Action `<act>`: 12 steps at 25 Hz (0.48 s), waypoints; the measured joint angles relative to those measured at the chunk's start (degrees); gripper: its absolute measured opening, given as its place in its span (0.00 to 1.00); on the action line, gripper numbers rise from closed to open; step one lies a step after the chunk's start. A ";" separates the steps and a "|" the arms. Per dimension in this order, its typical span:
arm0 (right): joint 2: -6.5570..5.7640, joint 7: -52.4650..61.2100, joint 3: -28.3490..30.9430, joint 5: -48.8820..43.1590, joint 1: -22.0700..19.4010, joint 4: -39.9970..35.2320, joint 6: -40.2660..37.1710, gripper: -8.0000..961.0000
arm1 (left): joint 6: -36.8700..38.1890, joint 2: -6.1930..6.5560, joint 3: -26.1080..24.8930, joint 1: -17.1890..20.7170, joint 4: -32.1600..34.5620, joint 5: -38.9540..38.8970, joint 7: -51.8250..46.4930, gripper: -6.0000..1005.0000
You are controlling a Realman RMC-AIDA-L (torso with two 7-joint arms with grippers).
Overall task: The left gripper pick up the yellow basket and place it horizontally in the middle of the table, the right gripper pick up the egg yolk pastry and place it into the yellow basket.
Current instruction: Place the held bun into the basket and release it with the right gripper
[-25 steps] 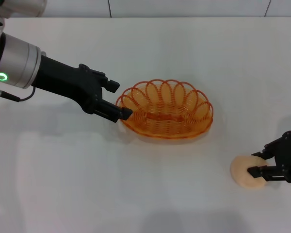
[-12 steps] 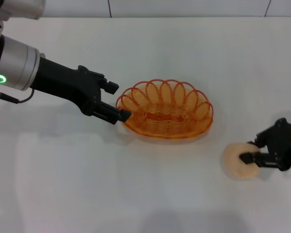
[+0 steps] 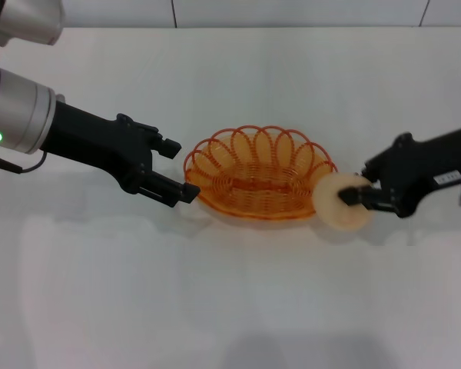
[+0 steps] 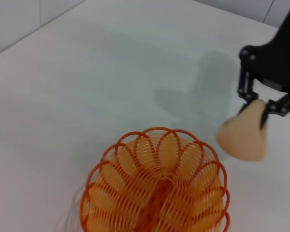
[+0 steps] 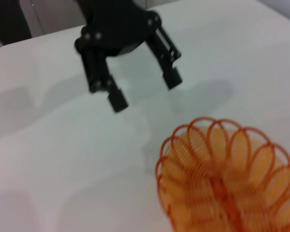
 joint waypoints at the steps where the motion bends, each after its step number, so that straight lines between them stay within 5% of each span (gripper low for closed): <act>1: 0.01 0.18 -0.28 0.00 0.62 0.04 0.64 0.18 | 0.00 -0.04 0.00 0.01 0.00 -0.01 0.09 0.86; 12: 0.26 1.98 -6.16 0.02 8.19 5.24 8.42 0.13 | 0.04 -0.38 0.00 0.49 0.01 -0.52 0.74 0.86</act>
